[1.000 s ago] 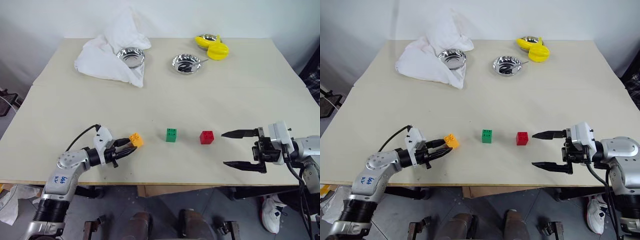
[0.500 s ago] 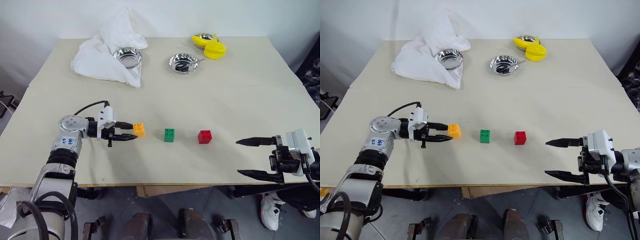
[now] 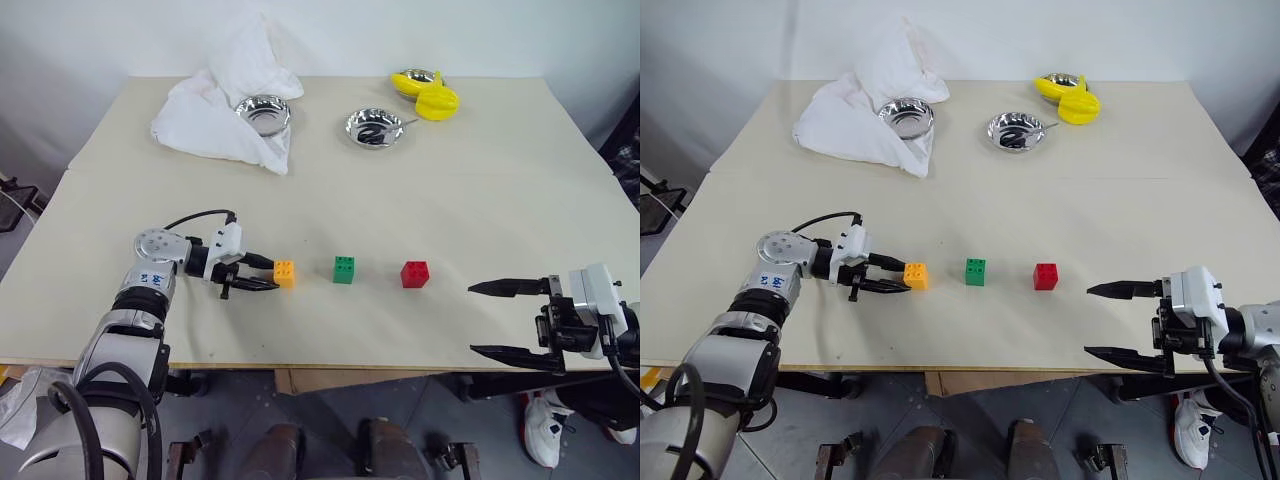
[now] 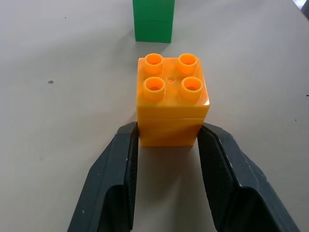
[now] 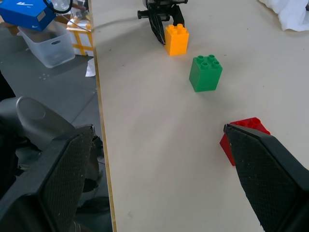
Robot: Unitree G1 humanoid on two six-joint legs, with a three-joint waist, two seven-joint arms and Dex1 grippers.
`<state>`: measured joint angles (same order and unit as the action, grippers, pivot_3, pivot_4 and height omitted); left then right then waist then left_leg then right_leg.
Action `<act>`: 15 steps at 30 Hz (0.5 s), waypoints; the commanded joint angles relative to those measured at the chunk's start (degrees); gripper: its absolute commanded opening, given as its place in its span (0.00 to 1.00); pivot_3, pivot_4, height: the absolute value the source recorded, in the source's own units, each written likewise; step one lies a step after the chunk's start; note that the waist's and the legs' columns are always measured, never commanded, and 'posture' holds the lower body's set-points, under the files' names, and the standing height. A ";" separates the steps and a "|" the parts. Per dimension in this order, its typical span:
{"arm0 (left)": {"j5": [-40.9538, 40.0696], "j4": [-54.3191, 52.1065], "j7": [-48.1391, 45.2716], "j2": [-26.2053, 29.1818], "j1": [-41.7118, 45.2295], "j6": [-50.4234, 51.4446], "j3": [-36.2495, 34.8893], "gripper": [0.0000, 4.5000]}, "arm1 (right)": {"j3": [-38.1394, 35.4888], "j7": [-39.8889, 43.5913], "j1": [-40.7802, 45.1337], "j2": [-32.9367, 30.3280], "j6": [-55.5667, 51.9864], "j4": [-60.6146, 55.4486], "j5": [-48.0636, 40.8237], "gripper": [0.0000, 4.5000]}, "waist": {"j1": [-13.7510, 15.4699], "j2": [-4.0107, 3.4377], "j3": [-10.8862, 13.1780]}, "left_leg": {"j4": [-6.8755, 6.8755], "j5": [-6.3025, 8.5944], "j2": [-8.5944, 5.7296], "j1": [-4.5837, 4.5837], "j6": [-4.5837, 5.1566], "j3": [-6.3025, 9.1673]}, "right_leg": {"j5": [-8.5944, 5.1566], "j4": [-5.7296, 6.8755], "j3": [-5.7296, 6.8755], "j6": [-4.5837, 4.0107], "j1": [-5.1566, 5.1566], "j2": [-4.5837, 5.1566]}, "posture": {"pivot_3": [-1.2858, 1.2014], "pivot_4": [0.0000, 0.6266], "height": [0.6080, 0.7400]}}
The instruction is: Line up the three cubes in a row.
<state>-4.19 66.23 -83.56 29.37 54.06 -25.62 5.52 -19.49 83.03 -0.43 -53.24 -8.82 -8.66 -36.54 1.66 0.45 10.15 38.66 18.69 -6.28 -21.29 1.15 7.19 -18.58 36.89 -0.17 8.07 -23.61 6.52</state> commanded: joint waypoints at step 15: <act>4.67 5.13 5.08 -0.80 4.85 -1.11 -1.28 0.77 | -0.97 -1.47 -0.12 1.47 0.07 -2.49 -1.07 1.00 | -0.15 0.04 0.02 | 0.21 0.01 0.01 -0.07 0.02 0.00 | 0.03 0.09 -0.05 0.05 -0.02 -0.02 | 0.52 0.24 1.00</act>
<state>0.47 71.28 -78.79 28.08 57.76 -26.68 5.40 -19.46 81.77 -0.43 -52.12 -8.87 -9.15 -36.54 1.50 0.49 10.17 38.86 18.71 -6.27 -21.37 1.17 7.19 -18.55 36.98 -0.22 8.12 -23.64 6.50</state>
